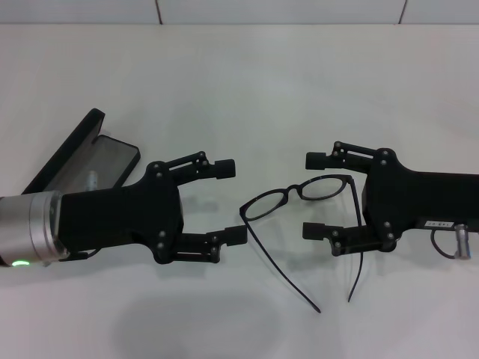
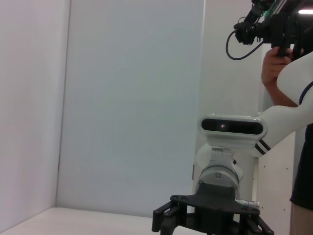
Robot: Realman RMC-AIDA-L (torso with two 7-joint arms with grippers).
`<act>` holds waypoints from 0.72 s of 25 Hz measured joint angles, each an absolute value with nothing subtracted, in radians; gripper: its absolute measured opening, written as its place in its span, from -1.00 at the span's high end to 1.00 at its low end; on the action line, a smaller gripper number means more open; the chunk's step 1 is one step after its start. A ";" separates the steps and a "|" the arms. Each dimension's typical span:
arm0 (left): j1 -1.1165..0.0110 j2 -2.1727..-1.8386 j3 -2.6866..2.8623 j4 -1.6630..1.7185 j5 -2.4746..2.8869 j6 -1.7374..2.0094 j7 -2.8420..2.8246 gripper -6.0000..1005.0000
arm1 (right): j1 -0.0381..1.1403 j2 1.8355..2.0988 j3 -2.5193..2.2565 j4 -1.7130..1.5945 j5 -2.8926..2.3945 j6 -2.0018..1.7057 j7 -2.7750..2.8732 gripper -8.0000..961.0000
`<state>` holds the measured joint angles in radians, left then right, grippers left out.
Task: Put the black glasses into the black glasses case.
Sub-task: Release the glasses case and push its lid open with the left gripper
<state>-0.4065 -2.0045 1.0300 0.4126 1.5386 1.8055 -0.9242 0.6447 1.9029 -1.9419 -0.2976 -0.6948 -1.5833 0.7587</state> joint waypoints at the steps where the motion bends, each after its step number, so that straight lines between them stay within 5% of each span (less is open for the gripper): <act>1: -0.406 -2.005 1.031 0.413 1.539 1.806 -0.922 -0.77 | 0.644 1.903 -1.942 -0.298 -0.695 -1.583 0.756 -0.84; 18: -0.410 -2.014 0.825 0.467 1.528 1.741 -1.149 -0.77 | 0.643 1.906 -1.942 -0.297 -0.695 -1.581 0.742 -0.84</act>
